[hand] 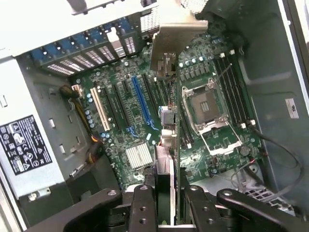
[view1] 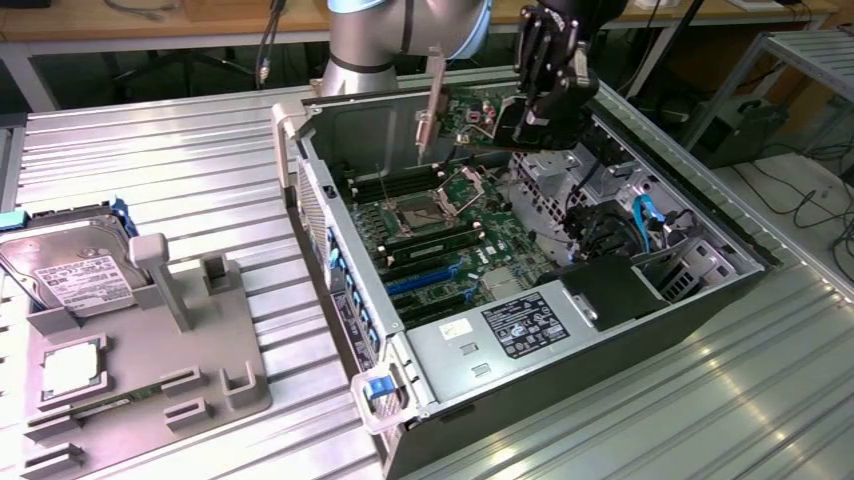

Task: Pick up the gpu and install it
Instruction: 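Insert the gpu into the slot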

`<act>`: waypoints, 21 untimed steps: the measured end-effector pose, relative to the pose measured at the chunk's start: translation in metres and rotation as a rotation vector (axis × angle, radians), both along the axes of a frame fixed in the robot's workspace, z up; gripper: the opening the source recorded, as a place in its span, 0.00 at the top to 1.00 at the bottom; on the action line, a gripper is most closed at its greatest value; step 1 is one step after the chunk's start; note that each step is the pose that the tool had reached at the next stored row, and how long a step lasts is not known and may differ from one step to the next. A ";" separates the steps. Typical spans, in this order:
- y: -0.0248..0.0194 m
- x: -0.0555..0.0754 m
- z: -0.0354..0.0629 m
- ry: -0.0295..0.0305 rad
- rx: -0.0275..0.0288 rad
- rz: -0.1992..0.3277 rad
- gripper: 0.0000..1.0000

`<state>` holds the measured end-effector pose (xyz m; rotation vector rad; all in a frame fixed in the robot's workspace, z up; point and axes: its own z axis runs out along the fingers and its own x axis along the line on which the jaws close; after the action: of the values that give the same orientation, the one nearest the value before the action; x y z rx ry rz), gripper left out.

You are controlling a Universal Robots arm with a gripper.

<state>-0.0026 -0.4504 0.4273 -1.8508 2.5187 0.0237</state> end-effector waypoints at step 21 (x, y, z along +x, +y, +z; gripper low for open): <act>-0.0019 -0.001 -0.0162 -0.0050 0.0008 0.198 0.72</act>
<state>-0.0036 -0.4522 0.4111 -2.0883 2.3217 0.0223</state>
